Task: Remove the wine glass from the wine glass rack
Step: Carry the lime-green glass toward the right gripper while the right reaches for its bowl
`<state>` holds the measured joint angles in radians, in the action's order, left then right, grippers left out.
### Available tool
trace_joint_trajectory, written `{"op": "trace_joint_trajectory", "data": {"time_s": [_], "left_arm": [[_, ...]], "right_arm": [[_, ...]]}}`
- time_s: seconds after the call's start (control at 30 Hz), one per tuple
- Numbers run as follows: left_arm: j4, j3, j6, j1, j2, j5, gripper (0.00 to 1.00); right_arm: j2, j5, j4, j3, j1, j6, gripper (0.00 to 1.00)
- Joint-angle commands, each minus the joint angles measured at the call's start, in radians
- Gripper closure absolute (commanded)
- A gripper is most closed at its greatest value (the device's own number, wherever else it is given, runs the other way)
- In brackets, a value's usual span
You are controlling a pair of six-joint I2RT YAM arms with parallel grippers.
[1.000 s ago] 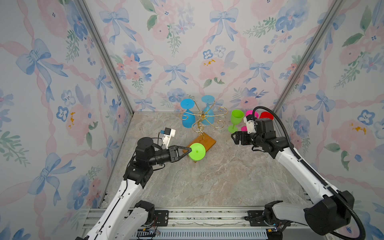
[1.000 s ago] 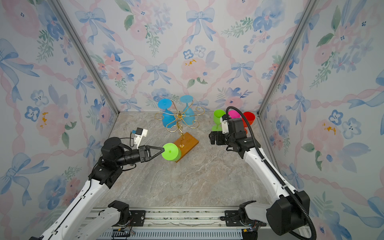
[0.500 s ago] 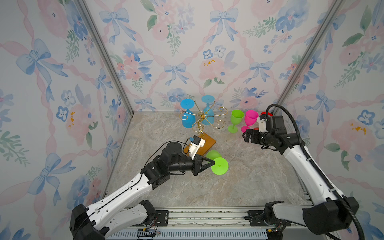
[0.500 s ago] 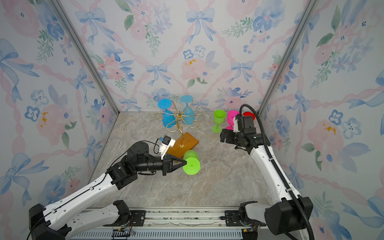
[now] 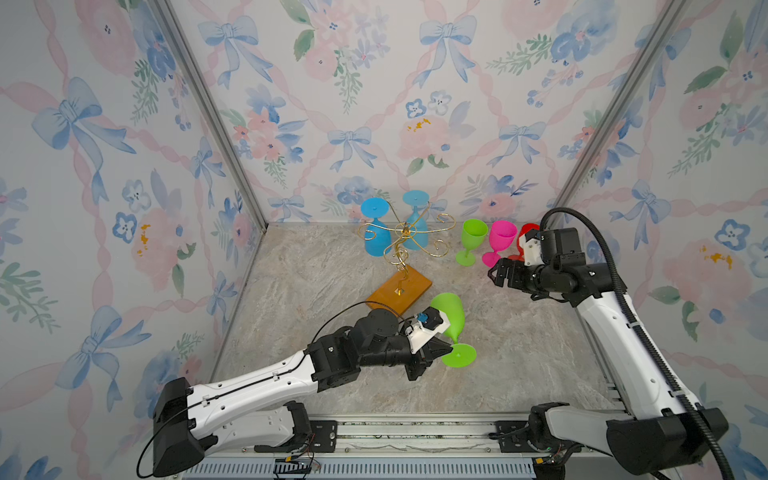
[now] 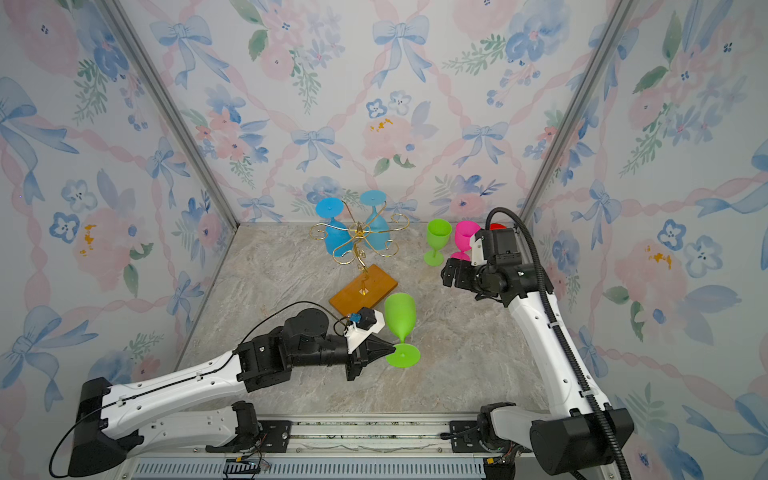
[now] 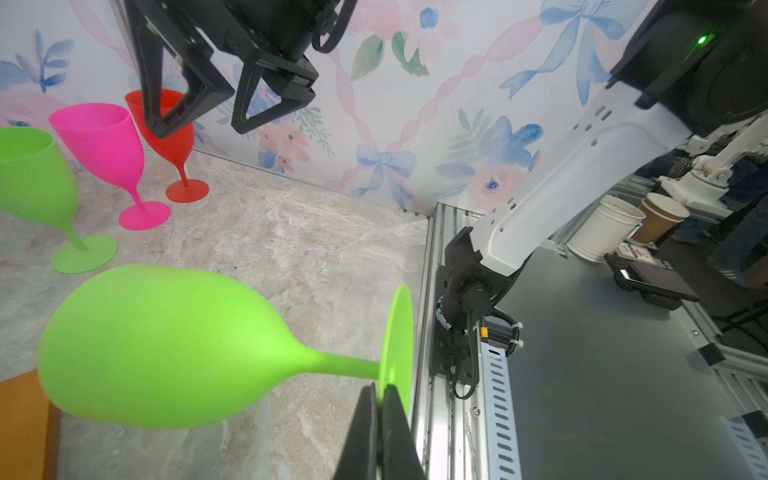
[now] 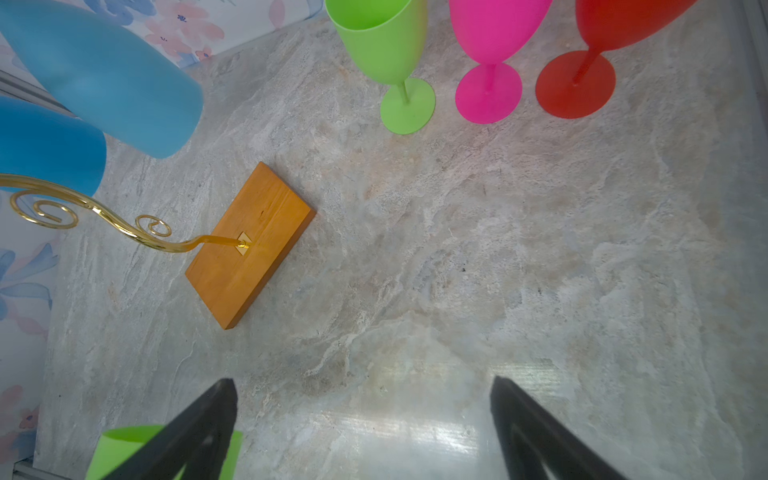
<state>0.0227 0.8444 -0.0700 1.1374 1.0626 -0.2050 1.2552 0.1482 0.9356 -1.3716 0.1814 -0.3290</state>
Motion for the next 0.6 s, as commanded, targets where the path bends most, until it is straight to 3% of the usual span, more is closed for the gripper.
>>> {"op": "trace_joint_trajectory", "data": {"time_s": [0.0, 0.3, 0.57], "left_arm": [[-0.017, -0.045, 0.243, 0.049, -0.038, 0.162, 1.0], [-0.018, -0.2, 0.692, 0.307, -0.032, 0.598, 1.0], [-0.031, -0.23, 0.835, 0.323, -0.01, 0.7, 1.0]], "right_arm": [[0.022, 0.012, 0.084, -0.042, 0.041, 0.015, 0.03], [0.102, 0.101, 0.089, -0.08, 0.145, 0.042, 0.03], [0.159, 0.277, 0.096, -0.088, 0.188, 0.056, 0.05]]}}
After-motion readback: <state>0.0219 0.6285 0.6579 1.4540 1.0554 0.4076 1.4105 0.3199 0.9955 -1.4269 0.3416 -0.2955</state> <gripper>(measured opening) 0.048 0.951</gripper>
